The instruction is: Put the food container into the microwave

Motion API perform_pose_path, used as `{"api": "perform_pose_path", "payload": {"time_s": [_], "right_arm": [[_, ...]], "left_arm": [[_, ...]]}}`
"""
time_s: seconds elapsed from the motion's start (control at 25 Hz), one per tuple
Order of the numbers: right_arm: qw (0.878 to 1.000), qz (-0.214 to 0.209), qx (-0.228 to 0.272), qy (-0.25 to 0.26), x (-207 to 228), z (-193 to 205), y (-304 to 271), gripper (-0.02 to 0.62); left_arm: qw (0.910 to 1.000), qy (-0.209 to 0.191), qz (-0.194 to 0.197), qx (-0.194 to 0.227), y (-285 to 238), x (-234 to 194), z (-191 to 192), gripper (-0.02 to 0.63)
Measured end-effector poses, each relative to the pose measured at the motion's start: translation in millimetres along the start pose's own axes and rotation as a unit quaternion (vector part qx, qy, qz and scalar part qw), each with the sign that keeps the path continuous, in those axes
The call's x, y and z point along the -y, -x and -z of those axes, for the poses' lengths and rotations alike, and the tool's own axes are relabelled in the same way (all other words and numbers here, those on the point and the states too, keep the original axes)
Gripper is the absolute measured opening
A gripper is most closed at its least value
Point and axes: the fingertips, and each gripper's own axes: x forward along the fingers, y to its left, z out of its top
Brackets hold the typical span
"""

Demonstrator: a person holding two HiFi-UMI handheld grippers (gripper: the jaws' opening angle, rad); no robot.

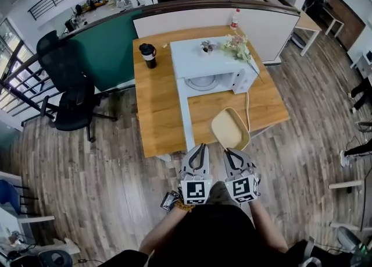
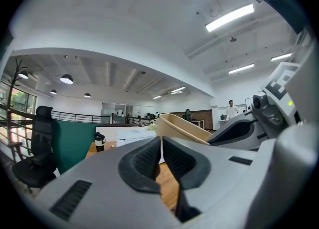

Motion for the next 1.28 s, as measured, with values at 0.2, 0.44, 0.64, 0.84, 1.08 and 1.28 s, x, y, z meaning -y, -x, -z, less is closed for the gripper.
{"api": "perform_pose_path", "payload": {"time_s": [0.2, 0.44, 0.64, 0.84, 1.08, 1.28], "right_arm": [[1.0, -0.006, -0.001, 0.002, 17, 9, -14, 0.023], [0.998, -0.05, 0.011, 0.03, 47, 11, -52, 0.023], [0.994, -0.091, 0.019, 0.062, 69, 8, -82, 0.023], [0.989, -0.117, 0.025, 0.085, 88, 9, -101, 0.023], [0.979, -0.167, 0.029, 0.109, 87, 16, -116, 0.023], [0.972, -0.196, 0.038, 0.126, 88, 27, -124, 0.023]], "left_arm": [[1.0, -0.003, -0.005, -0.007, -15, 3, 2, 0.032], [0.9988, -0.01, -0.045, -0.014, -48, -5, 4, 0.032], [0.9951, 0.0, -0.099, -0.001, -74, -18, -5, 0.032], [0.9914, 0.002, -0.131, 0.001, -95, -20, -4, 0.032], [0.9864, -0.002, -0.164, 0.001, -110, -18, 0, 0.032], [0.9818, -0.011, -0.19, -0.004, -119, -14, 4, 0.032]]}}
